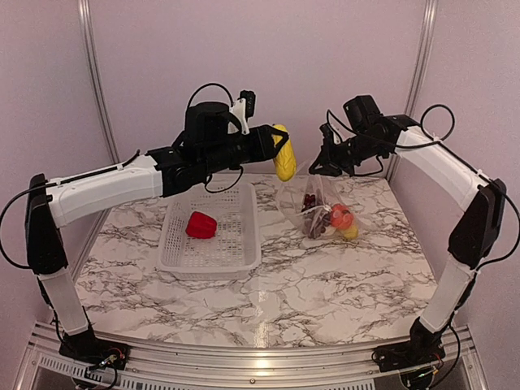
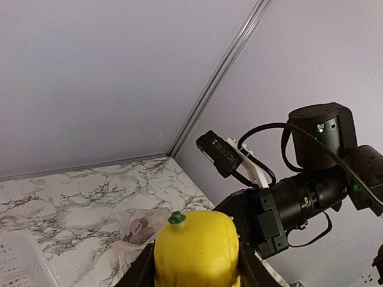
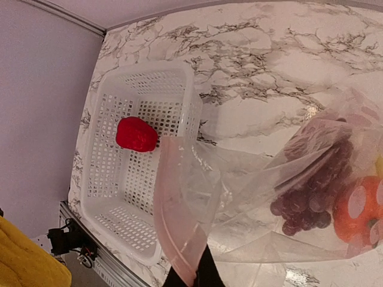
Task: Place the food in the zip-top bag and seal the zipper
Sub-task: Place the fake fruit in the zipper food storage bag.
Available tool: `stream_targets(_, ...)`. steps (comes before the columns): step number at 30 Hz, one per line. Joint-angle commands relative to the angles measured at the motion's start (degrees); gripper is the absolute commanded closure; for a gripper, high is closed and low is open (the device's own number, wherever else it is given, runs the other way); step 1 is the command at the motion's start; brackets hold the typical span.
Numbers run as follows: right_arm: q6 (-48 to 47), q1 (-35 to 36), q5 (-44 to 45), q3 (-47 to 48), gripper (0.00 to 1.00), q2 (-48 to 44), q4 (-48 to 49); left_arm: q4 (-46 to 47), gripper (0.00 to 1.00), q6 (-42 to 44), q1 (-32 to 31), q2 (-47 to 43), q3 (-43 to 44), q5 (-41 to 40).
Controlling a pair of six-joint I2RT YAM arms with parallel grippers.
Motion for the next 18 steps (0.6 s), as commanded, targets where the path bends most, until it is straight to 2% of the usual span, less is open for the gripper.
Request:
stream_targets(1,0.5,1.0,-1.3,4.0,1.00,-2.6,-2.2,11.7,1.00,2.8,-2.1,-0.5,-1.0,-4.1)
stream_targets(18,4.0,-0.8,-5.5,7.0,1.00,-4.5,-5.5,23.8,1.00,8.0,-10.7,9.2,-3.1,-21.8)
